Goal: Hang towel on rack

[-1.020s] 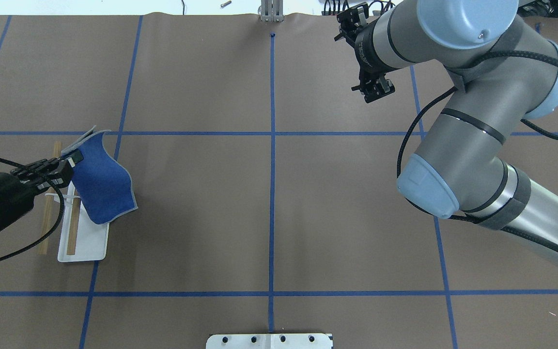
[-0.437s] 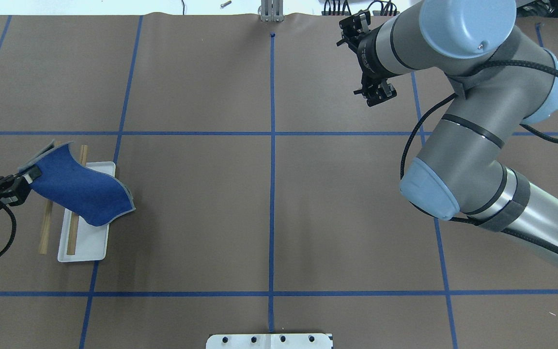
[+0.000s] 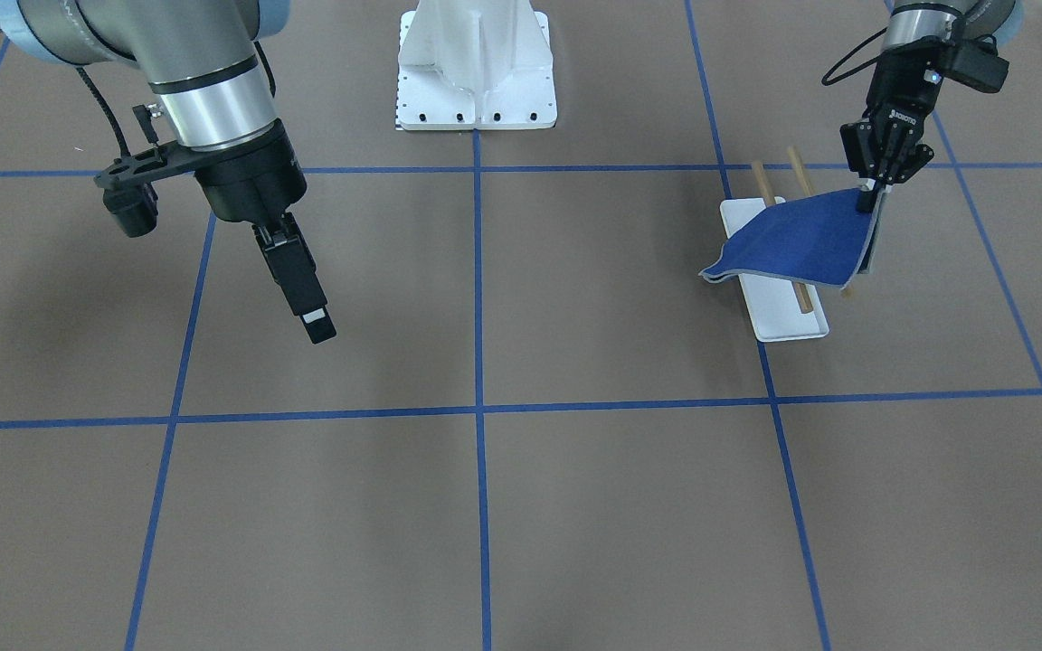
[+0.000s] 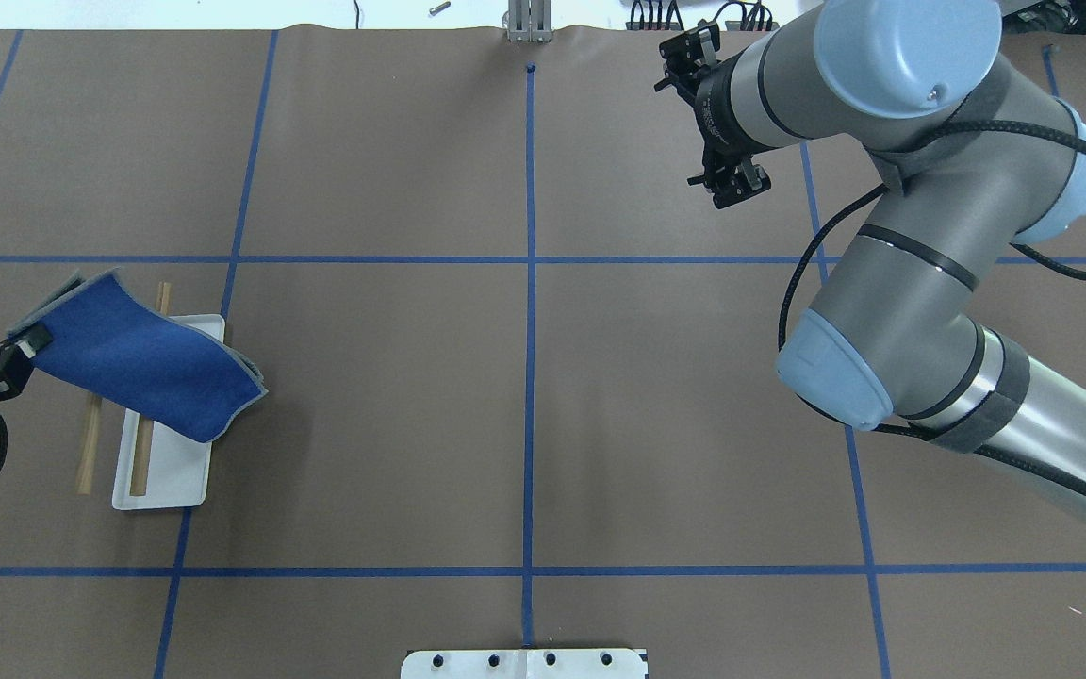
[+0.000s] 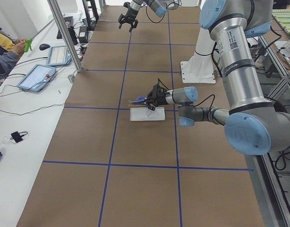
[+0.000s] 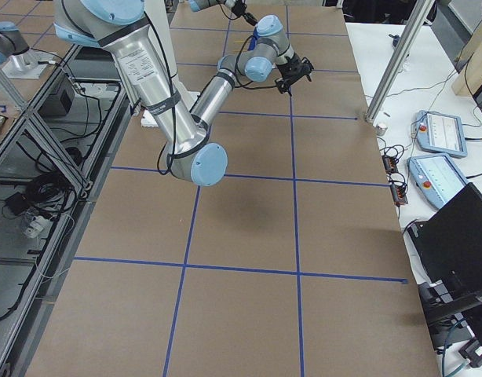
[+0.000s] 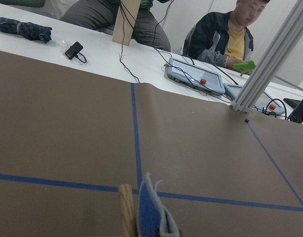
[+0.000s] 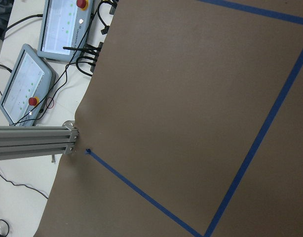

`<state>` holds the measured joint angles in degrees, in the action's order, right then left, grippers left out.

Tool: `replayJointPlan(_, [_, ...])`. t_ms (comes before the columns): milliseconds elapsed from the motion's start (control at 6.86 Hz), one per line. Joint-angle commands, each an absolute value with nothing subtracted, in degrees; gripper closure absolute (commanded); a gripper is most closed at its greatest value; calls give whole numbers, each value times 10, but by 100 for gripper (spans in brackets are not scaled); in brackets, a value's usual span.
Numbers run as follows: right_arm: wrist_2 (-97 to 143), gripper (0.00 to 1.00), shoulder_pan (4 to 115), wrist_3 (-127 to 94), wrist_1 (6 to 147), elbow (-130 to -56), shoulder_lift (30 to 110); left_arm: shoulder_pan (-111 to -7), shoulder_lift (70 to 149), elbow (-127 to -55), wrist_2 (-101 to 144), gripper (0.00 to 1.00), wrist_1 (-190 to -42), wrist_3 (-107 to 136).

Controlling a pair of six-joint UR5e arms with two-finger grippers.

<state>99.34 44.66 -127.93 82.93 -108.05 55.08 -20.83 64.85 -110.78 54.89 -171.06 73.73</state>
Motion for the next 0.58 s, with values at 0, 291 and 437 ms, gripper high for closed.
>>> replayJointPlan(0, [991,0,445,-1281,829,-1081,551,-210,639,-1075,539,100,-1752,738])
replayJointPlan(291, [991,0,444,-1280,829,-1081,552,-210,621,-1072,539,100,-1777,738])
replayJointPlan(437, [991,0,444,-1280,829,-1081,552,-210,621,-1068,539,100,-1778,738])
